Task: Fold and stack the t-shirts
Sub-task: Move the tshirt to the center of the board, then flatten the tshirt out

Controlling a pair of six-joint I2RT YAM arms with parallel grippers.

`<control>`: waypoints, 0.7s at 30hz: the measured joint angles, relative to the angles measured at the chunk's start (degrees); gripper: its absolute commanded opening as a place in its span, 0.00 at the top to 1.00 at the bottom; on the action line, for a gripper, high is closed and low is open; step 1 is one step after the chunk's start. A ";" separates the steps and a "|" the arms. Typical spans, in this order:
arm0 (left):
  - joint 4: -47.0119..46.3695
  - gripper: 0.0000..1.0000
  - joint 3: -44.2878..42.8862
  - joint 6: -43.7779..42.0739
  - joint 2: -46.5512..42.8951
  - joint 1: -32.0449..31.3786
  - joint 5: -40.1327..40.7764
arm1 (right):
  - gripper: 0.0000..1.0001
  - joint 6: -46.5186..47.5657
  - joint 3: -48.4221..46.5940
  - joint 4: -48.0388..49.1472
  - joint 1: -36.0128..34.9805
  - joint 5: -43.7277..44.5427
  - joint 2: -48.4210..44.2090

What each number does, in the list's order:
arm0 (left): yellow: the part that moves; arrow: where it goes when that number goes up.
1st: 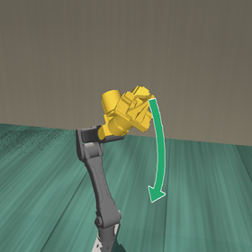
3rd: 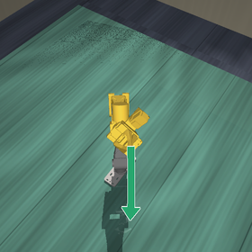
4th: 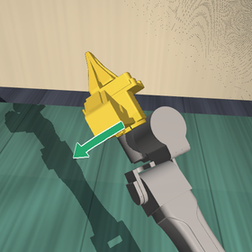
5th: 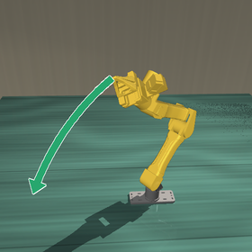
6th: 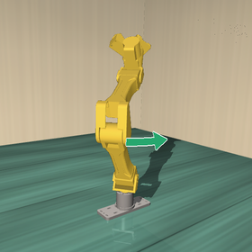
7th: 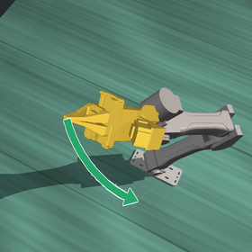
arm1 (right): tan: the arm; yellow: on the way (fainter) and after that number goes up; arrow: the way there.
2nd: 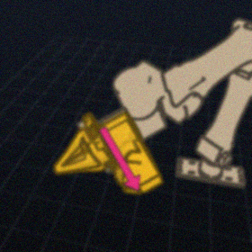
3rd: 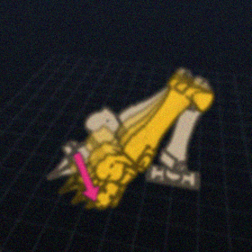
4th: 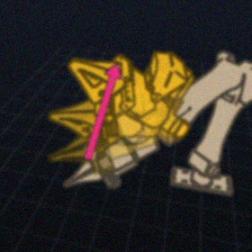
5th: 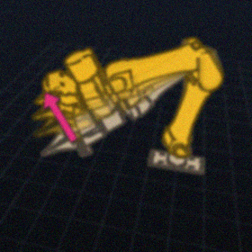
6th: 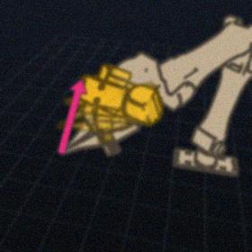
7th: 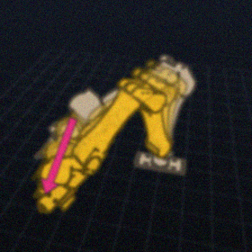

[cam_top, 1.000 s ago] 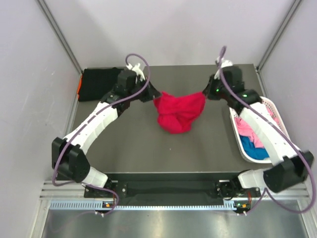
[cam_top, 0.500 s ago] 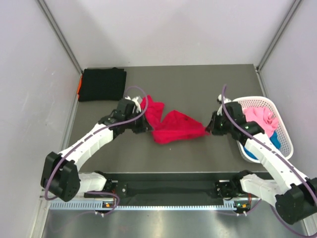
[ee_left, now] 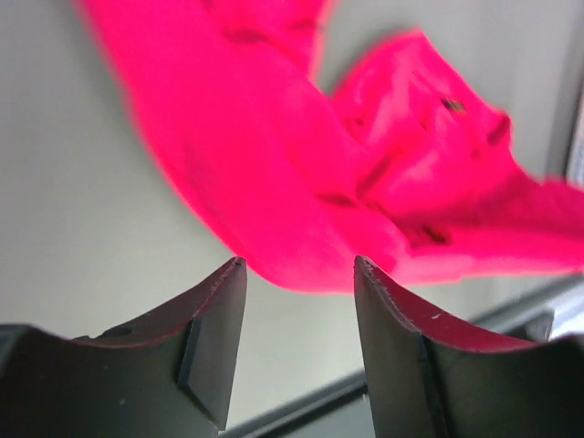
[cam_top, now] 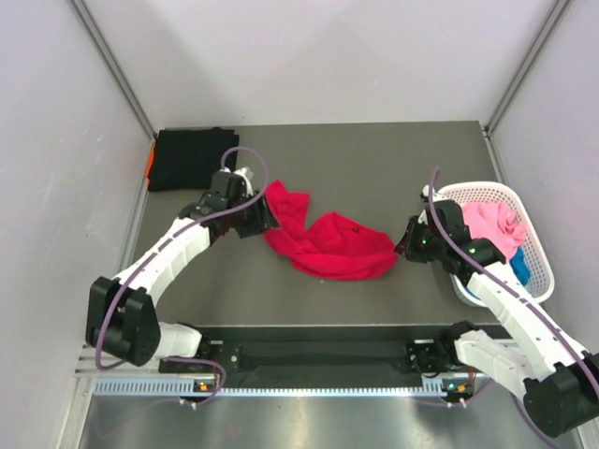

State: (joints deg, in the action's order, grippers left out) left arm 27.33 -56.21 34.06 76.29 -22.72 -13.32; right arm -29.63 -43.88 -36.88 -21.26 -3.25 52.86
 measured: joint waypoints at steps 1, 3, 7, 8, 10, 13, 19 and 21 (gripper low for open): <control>-0.22 0.44 -0.26 -0.17 0.42 1.51 0.20 | 0.83 -0.13 0.15 -0.04 0.00 -0.02 -0.22; -0.31 0.40 -0.44 -0.76 2.05 4.50 0.46 | 0.73 -0.52 0.44 -0.09 0.00 0.02 -0.52; 0.37 0.38 -3.26 -1.66 8.41 5.99 1.01 | 0.59 -0.90 0.63 -0.24 0.02 0.98 -2.21; 0.33 0.38 -4.11 -1.90 10.19 5.90 0.94 | 0.58 -0.94 0.61 -0.22 0.02 1.22 -2.75; -0.20 0.38 -5.03 -2.29 13.22 5.79 0.55 | 0.58 -0.96 0.42 0.04 0.02 1.62 -2.95; -1.22 0.43 -4.90 -2.16 16.24 5.75 -1.05 | 0.60 -0.98 -0.31 1.46 0.00 1.44 -0.74; -4.92 0.87 -4.07 -1.38 19.98 5.75 -5.20 | 0.50 -0.90 -1.11 3.96 0.02 3.93 9.49; -4.83 0.97 -4.09 -1.79 20.90 5.75 -5.29 | 0.47 -0.94 -1.11 4.74 0.04 5.79 11.45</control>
State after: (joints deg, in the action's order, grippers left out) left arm 22.50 -60.29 32.27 97.19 -16.97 -18.61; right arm -30.57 -44.99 -32.14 -21.21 2.55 64.31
